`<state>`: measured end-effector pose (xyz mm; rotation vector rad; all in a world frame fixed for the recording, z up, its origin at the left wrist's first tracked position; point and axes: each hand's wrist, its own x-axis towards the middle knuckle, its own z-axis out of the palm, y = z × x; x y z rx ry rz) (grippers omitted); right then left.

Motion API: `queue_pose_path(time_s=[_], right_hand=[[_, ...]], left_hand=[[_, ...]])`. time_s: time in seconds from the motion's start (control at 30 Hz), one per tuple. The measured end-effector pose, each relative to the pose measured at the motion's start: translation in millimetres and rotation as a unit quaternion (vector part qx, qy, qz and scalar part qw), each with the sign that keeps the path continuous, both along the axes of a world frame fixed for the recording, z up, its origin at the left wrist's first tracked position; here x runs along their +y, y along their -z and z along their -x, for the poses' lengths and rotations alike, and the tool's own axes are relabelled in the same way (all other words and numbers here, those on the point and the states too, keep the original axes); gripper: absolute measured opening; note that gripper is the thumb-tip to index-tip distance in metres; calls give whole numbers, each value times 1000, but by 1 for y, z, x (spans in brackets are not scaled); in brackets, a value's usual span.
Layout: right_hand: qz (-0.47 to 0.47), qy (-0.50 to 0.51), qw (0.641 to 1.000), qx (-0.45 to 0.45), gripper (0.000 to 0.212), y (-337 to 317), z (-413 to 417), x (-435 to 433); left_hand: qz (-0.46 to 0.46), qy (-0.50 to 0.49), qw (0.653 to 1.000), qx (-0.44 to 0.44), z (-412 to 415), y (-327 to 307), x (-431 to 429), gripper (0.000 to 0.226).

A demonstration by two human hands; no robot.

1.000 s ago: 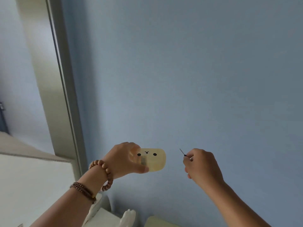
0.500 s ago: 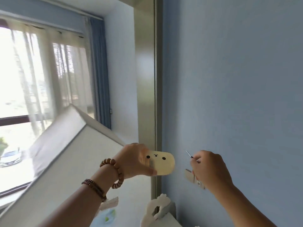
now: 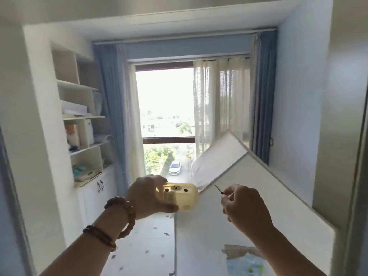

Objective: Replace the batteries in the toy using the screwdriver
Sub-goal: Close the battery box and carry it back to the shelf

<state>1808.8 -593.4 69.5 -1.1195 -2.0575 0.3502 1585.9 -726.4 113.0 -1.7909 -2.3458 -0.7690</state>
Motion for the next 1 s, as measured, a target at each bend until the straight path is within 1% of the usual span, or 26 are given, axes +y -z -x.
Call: queue_pose_path(time_s=[0.1,0.2,0.33,0.4,0.53,0.7,0.87,1.0], right_hand=[[-6,-53,999,-5,21,-1,45,-23],[1,-86,996,-4,20,-5,86,-38],[-2,-91,996,-3,17,-9,133,-39],[-7,-91,996,-5,17,-10,158,-36],[1,-90,996,-4,18,-8,208,-29],[10,-79,997,-16,18,-6,267,-4],[3,-81,996,-29,17,0,331,37],[5,-95,995,-19,17,4,381,79]], left_hand=[[14,-43,999,-18,35,1,-37,80],[2,-73,996,-42,68,4,-60,80],[-5,-80,995,-55,109,4,-69,79],[-7,-78,995,-64,131,3,-68,83],[-6,-73,995,-70,178,3,-61,87],[5,-72,995,-65,236,7,-41,84],[3,-80,994,-73,296,13,-5,88],[6,-96,993,-70,340,13,30,84]])
